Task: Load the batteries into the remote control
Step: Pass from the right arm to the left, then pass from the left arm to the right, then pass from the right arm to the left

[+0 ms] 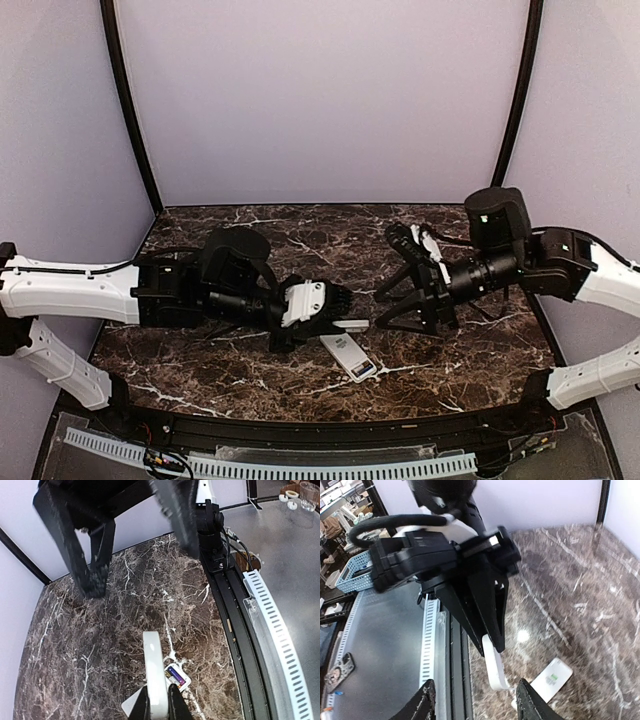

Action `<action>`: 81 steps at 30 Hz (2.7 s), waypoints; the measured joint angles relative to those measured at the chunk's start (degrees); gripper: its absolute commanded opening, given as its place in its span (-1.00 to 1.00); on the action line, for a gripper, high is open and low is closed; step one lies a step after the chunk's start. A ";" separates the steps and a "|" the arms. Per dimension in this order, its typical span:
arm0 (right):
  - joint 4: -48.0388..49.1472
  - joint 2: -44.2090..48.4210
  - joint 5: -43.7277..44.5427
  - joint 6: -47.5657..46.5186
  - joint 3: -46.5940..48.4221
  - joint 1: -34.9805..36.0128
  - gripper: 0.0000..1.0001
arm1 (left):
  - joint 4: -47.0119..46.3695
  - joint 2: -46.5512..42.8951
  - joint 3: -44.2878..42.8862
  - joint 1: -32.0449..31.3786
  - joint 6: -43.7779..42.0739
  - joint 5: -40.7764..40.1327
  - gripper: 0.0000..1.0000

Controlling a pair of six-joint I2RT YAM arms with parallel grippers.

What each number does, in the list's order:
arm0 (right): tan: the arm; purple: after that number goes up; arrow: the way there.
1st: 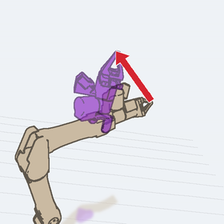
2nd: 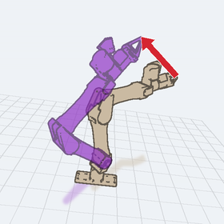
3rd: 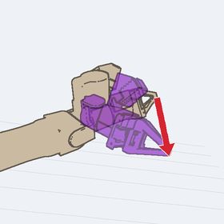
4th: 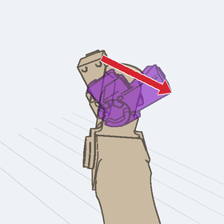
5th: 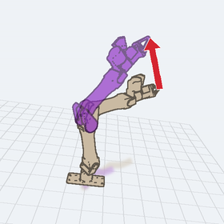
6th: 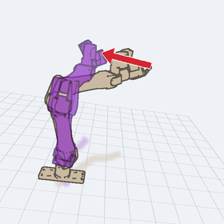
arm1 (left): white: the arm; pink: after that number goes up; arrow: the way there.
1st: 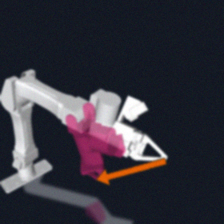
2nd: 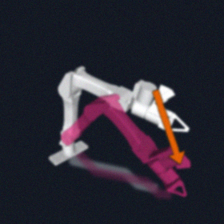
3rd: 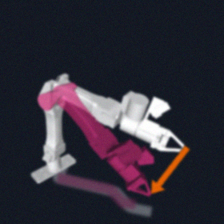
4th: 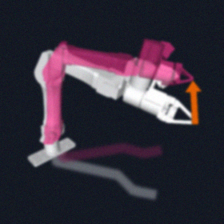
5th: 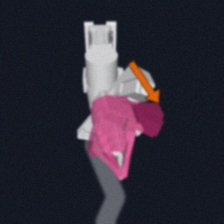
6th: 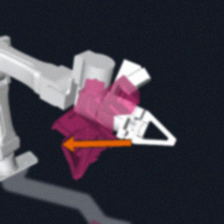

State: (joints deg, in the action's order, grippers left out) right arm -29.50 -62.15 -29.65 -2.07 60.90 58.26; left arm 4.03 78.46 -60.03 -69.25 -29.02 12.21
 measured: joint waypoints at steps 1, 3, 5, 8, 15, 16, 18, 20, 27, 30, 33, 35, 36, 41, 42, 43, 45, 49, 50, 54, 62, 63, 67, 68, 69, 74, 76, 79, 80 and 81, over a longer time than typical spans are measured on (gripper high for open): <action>2.29 2.60 0.39 -1.90 -1.99 0.00 0.10 | 0.28 0.00 -0.37 0.02 1.99 0.13 -0.99; 6.73 6.73 1.22 -5.35 -6.16 0.04 0.10 | 0.96 0.00 -1.16 0.02 5.49 0.31 -0.98; 9.68 8.68 1.95 -8.22 -9.03 0.04 0.10 | 2.32 0.00 -2.29 0.04 8.59 0.44 -0.97; 12.22 8.70 3.78 -11.23 -10.69 0.04 0.07 | 4.55 0.00 -4.48 0.04 11.61 0.44 -0.96; 16.87 4.00 4.13 -14.01 -9.77 0.04 -0.09 | 6.99 0.02 -6.38 0.15 14.12 0.44 -0.95; 16.90 2.56 3.93 -14.19 -9.29 0.04 -0.14 | 7.32 0.02 -6.49 0.15 14.29 0.44 -0.95; 16.81 0.52 3.65 -14.64 -8.94 0.04 -0.22 | 7.76 0.07 -6.60 0.15 14.53 0.44 -0.95; 16.57 -0.72 3.13 -14.80 -8.94 0.04 -0.32 | 8.20 0.07 -6.60 0.17 14.67 0.44 -0.95; 16.17 -2.34 1.09 -14.45 -8.92 0.15 -0.69 | 8.52 0.11 -6.60 0.35 14.71 0.68 -0.95; 16.13 -2.51 0.57 -14.40 -8.90 0.15 -0.85 | 8.50 0.17 -6.60 0.37 14.69 0.63 -0.95; 15.61 -2.49 -0.39 -14.58 -8.87 0.15 -1.00 | 8.63 0.20 -6.60 0.48 14.69 1.11 -0.93; 15.50 -2.43 -0.79 -14.88 -8.87 0.15 -1.00 | 8.68 0.22 -6.60 0.48 14.71 1.51 -0.79; 15.50 -2.38 -1.01 -14.75 -8.87 0.17 -1.00 | 8.68 0.22 -6.60 0.48 14.71 1.68 -0.66; 16.33 -1.27 -1.29 -13.11 -8.87 0.22 -1.00 | 7.63 0.17 -6.51 0.48 15.08 1.57 0.17; 16.68 -0.83 -1.25 -12.52 -8.87 0.24 -1.00 | 7.08 0.11 -6.43 0.48 14.97 1.31 0.35; 17.14 -0.28 -1.16 -12.07 -8.90 0.24 -1.00 | 6.16 -0.24 -5.99 0.48 15.74 1.11 0.44; 18.18 0.94 -0.70 -10.80 -9.03 0.24 -1.00 | 4.50 -1.68 -4.48 0.52 16.55 0.52 0.48; 23.21 4.09 1.53 -6.43 -10.71 0.24 -1.00 | -2.64 -7.10 1.22 1.16 19.41 -0.83 0.58; 25.68 4.94 2.58 -4.44 -11.63 0.24 -1.00 | -4.92 -8.59 2.95 1.33 20.37 -1.18 0.60; 38.29 7.78 7.06 4.15 -16.85 0.24 -1.00 | -20.83 -15.74 13.27 2.97 28.35 -2.67 0.35; 63.08 4.76 12.55 14.73 -20.85 0.24 -1.00 | -41.88 -9.49 14.05 4.33 42.21 -0.66 0.04; 64.94 4.28 12.70 15.15 -20.79 0.24 -1.00 | -43.85 -8.09 13.62 4.33 43.52 -0.28 0.03; 69.20 2.82 12.76 16.31 -20.50 0.24 -1.00 | -50.21 -4.55 13.09 4.33 47.60 0.83 -0.01; 69.83 2.60 12.76 16.46 -20.50 0.24 -1.00 | -51.49 -3.98 13.03 4.33 48.50 0.90 -0.01; 70.25 2.49 12.76 16.59 -20.48 0.24 -1.00 | -52.52 -3.56 12.90 4.33 49.09 0.94 -0.01; 71.56 2.32 12.63 17.59 -20.48 0.24 -1.00 | -57.99 -1.60 11.02 4.66 51.98 1.73 -0.18; 71.67 2.32 12.50 17.64 -20.48 0.24 -1.00 | -59.58 -0.92 10.45 4.98 52.87 2.12 -0.22; 71.65 2.27 12.04 17.64 -20.48 0.24 -1.00 | -61.42 0.61 9.40 5.40 54.18 2.95 -0.29; 71.67 2.25 11.87 17.64 -20.48 0.24 -1.00 | -61.88 1.18 9.03 5.49 54.71 3.26 -0.34; 71.65 2.25 11.67 17.64 -20.48 0.24 -1.00 | -62.42 1.86 8.63 5.66 55.17 3.52 -0.39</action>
State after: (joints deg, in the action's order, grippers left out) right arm 42.15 -59.90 -17.98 15.57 40.42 58.50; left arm -58.39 80.31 -51.40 -63.59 26.15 15.73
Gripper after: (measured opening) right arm 0.070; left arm 0.360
